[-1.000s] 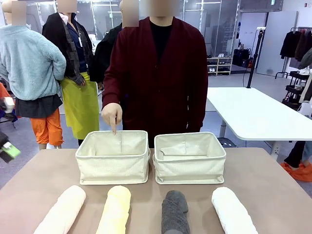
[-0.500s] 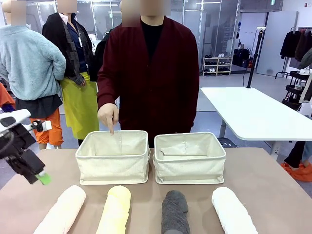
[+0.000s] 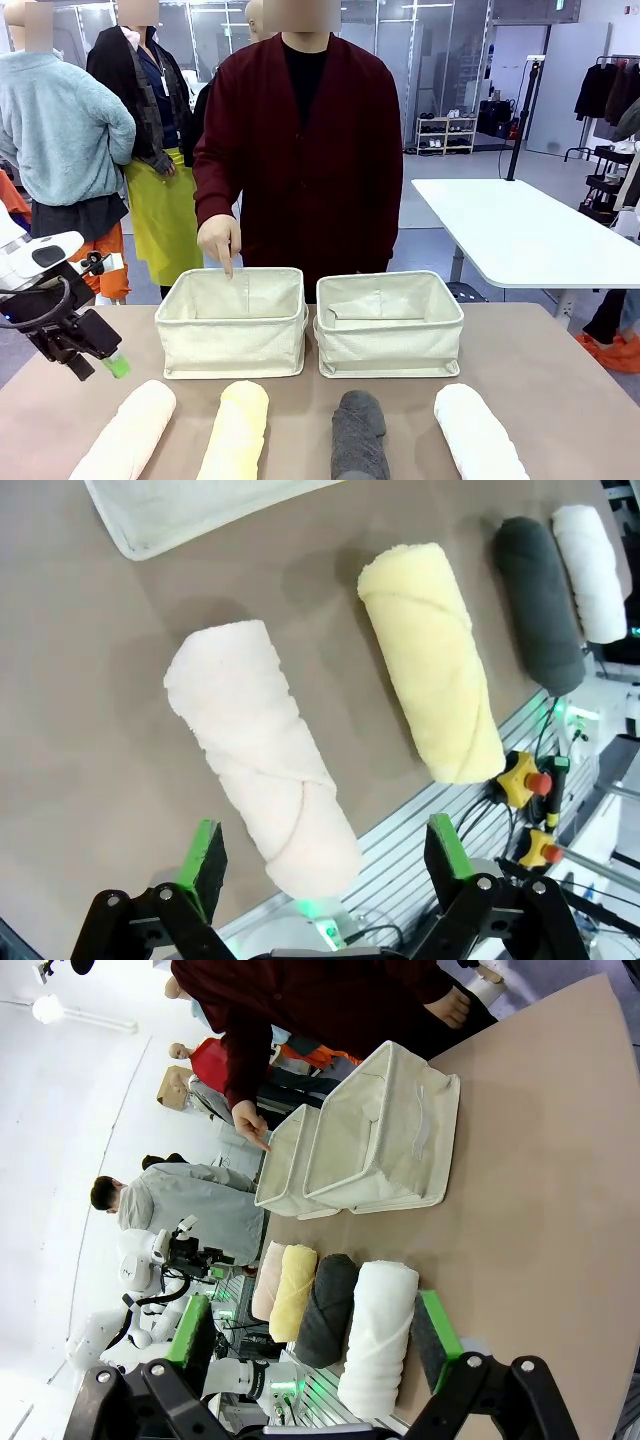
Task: Divide the towels into two baskets.
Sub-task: Pick up one hotel-folded towel and place it in the Fabric basket indicated by the person.
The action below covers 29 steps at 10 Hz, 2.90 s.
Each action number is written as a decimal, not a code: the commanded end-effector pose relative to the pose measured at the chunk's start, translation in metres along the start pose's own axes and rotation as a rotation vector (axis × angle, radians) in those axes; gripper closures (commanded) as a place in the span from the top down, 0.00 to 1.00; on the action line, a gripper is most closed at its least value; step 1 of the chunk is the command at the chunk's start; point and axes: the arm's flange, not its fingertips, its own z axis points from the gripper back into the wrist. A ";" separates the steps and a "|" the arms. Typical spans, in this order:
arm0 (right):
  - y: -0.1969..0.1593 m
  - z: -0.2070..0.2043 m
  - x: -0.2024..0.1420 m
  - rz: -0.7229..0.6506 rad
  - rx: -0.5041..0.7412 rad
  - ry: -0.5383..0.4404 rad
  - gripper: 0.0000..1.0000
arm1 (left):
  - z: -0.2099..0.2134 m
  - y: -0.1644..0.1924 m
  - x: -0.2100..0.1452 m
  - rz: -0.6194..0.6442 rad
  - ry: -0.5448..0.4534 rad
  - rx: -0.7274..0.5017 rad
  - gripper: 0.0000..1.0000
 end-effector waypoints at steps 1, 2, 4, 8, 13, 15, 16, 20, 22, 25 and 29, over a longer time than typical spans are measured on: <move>0.003 0.002 -0.001 0.007 0.006 -0.004 1.00 | 0.004 0.002 -0.004 -0.017 0.005 0.006 1.00; 0.003 0.002 -0.001 0.007 0.006 -0.004 1.00 | 0.004 0.002 -0.004 -0.017 0.005 0.006 1.00; 0.003 0.002 -0.001 0.007 0.006 -0.004 1.00 | -0.011 0.003 0.005 0.080 -0.011 0.069 1.00; 0.003 0.002 -0.001 0.007 0.006 -0.004 1.00 | -0.062 0.005 0.012 0.136 0.041 0.139 1.00; 0.003 0.002 -0.001 0.007 0.006 -0.004 1.00 | -0.094 0.010 -0.006 0.211 0.077 0.227 1.00; 0.003 0.002 -0.001 0.007 0.006 -0.004 1.00 | -0.111 0.017 -0.015 0.233 0.113 0.220 1.00; 0.003 0.002 -0.001 0.007 0.006 -0.004 1.00 | -0.115 0.018 -0.018 0.236 0.125 0.221 1.00; 0.003 0.002 -0.001 0.007 0.006 -0.004 1.00 | -0.125 0.019 -0.027 0.231 0.218 0.161 1.00; 0.003 0.002 -0.001 0.007 0.006 -0.004 1.00 | -0.128 0.016 -0.028 0.216 0.233 0.150 0.65; 0.003 0.002 -0.001 0.007 0.006 -0.004 1.00 | -0.138 0.014 -0.029 0.221 0.236 0.178 0.00; 0.003 0.002 -0.001 0.007 0.006 -0.004 1.00 | -0.128 0.010 -0.031 0.219 0.189 0.193 0.00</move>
